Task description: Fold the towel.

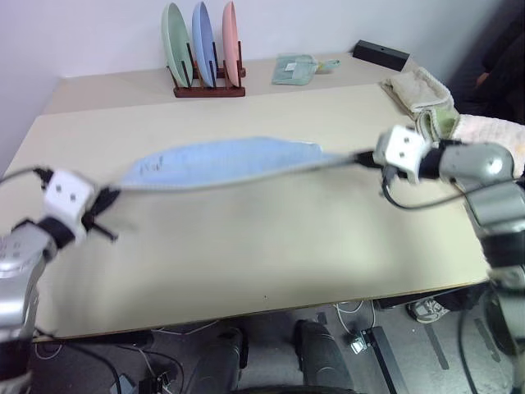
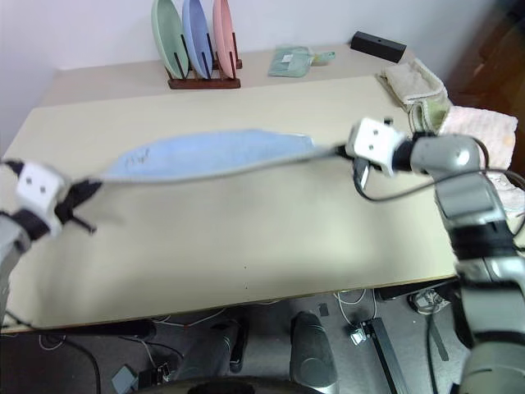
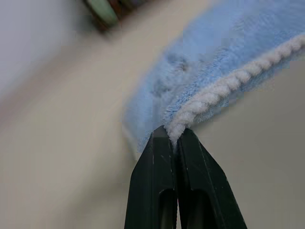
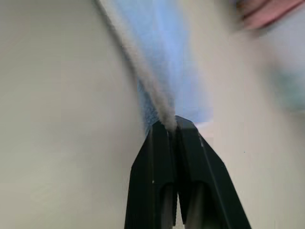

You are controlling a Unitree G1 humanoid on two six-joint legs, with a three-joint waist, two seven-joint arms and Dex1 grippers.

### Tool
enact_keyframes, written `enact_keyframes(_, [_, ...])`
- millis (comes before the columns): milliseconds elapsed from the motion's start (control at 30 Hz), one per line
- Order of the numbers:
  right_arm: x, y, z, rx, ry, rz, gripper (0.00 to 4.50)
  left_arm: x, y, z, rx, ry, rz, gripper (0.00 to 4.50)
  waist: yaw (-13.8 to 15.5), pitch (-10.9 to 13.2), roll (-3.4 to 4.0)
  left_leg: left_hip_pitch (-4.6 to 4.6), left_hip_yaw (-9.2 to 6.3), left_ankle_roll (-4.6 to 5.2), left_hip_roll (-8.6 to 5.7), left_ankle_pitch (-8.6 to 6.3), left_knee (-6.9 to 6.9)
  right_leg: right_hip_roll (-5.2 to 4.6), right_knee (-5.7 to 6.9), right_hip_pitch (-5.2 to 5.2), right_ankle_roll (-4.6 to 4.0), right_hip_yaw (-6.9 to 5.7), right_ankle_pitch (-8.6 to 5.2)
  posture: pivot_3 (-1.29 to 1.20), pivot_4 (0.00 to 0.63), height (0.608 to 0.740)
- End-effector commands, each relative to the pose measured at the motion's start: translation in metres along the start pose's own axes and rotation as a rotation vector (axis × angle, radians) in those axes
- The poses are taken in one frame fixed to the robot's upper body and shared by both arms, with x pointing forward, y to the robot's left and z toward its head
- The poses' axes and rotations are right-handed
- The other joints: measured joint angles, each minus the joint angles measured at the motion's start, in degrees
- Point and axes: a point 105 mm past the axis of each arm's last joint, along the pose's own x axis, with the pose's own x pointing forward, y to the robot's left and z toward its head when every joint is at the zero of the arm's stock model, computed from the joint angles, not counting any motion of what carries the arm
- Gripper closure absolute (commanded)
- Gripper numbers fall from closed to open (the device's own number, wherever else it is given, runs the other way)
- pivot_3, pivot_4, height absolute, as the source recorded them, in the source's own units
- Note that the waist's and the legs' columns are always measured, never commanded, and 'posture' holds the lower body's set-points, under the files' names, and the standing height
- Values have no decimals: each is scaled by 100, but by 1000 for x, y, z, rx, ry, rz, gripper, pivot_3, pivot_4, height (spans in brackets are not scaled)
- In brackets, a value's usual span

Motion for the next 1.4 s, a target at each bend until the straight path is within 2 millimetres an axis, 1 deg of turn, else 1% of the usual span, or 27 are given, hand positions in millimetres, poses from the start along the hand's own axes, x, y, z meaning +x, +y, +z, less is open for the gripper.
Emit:
enact_keyframes(33, [-25, 14, 26, 26, -49, 89, 4457, -26, -6, 16, -28, -1, -71, 4500, 41, 2, -1, 2, 1, -1, 10, 0, 20, 7, 2, 10, -9, -5, 0, 0, 150, 740])
enact_keyframes(67, [-30, 23, 25, 51, -36, 137, 4457, -33, -14, 13, -55, 26, -121, 4500, 63, 0, -4, 2, 7, -1, 21, -1, 26, 13, -3, 16, -27, -7, -5, 0, 150, 740])
enact_keyframes(100, [-34, 30, 25, 67, -25, 169, 4457, -38, -20, 11, -71, 47, -155, 4500, 94, -2, -4, 7, 17, -2, 31, -1, 30, 14, -5, 27, -23, -7, -11, 0, 150, 740])
enact_keyframes(133, [-35, 33, 25, 74, -18, 183, 4457, -41, -22, 10, -79, 58, -172, 4500, 142, -2, -5, 17, 31, -1, 36, -2, 29, 13, -9, 37, -20, -6, -15, 0, 150, 740])
enact_keyframes(200, [-35, 34, 22, 85, -8, 177, 4457, -41, -20, 7, -86, 81, -169, 4500, 178, -3, -7, 17, 90, 0, 69, -2, 29, 9, -9, 38, -20, -6, -16, 0, 150, 740])
enact_keyframes(233, [-32, 31, 19, 77, -1, 160, 4457, -38, -17, 6, -85, 83, -159, 4500, 187, -3, -7, 16, 133, 0, 93, -2, 30, 6, -8, 40, -22, -10, -15, 0, 150, 740])
enact_keyframes(300, [-25, 23, 16, 71, -6, 109, 4457, -29, -11, 6, -79, 72, -136, 4500, 199, -5, -11, 11, 154, 0, 101, -2, 33, 0, -9, 40, -31, -14, -9, 0, 150, 740])
enact_keyframes(400, [-11, 8, 10, 52, -1, 40, 4457, -10, 0, 2, -59, 66, -90, 4500, 180, -5, -11, 9, 161, 1, 101, -2, 33, -1, -13, 39, -35, -13, -2, 0, 150, 740])
enact_keyframes(467, [-2, -2, 5, 28, 13, 5, 4457, 2, 6, 0, -55, 64, -71, 4500, 176, -4, -13, 10, 162, 2, 101, -2, 30, 2, -15, 37, -19, -13, 8, 0, 150, 740])
enact_keyframes(567, [11, -16, -1, 23, 15, -41, 4457, 17, 12, -3, -68, 53, -71, 4500, 152, -4, -12, 9, 163, 3, 101, -3, 23, 3, -14, 29, -13, -11, 12, 0, 150, 740])
enact_keyframes(633, [22, -27, -8, 27, 24, -81, 4457, 28, 15, -8, -85, 51, -66, 4500, 144, -4, -12, 9, 165, 3, 100, -4, 22, 3, -11, 26, -12, -11, 14, 0, 150, 740])
enact_keyframes(700, [29, -34, -12, 35, 29, -102, 4457, 36, 18, -14, -88, 58, -55, 4500, 142, -4, -12, 9, 164, 2, 100, -3, 23, 5, -7, 25, -11, -12, 15, 0, 150, 740])
enact_keyframes(867, [42, -39, -18, 48, 20, -111, 4457, 47, 20, -21, -118, 51, -45, 4500, 145, -4, -12, 8, 163, 3, 97, -3, 21, 3, -6, 24, -7, -11, 19, 0, 150, 740])
enact_keyframes(1000, [47, -40, -20, 47, 13, -124, 4457, 48, 19, -25, -127, 55, -45, 4500, 141, -4, -12, 9, 160, 3, 97, -3, 22, 4, -4, 23, -5, -12, 20, 0, 150, 740])
enact_keyframes(1100, [49, -42, -20, 51, 7, -140, 4457, 47, 18, -27, -168, 57, -52, 4500, 134, -4, -11, 9, 159, 2, 97, -3, 22, 4, -2, 23, -6, -11, 20, 0, 150, 740])
enact_keyframes(1200, [50, -44, -19, 59, 0, -155, 3583, 45, 22, -27, -186, 49, -23, 3604, 132, -4, -11, 9, 160, 2, 97, -3, 22, 4, -2, 23, -6, -11, 20, 0, 150, 740])
enact_keyframes(1233, [50, -46, -18, 58, -3, -167, 3199, 45, 24, -26, -187, 40, -6, 3174, 133, -4, -11, 9, 159, 2, 97, -3, 23, 4, -2, 23, -5, -11, 20, 0, 150, 740])
enact_keyframes(1267, [50, -48, -17, 53, -5, -182, 2665, 45, 27, -24, -184, 30, 15, 2644, 133, -4, -11, 9, 158, 2, 97, -3, 23, 5, -2, 23, -6, -11, 20, 0, 150, 740])
enact_keyframes(1333, [50, -53, -16, 52, -10, -213, 1747, 46, 36, -20, -201, -6, 78, 1819, 134, -4, -11, 10, 158, 2, 97, -3, 22, 5, -2, 23, -6, -11, 21, 0, 150, 740])
enact_keyframes(1400, [49, -57, -16, 54, -14, -240, 1747, 48, 46, -15, -246, -50, 151, 1819, 138, -4, -12, 9, 158, 2, 96, -3, 23, 5, -1, 23, -5, -11, 21, 0, 150, 740])
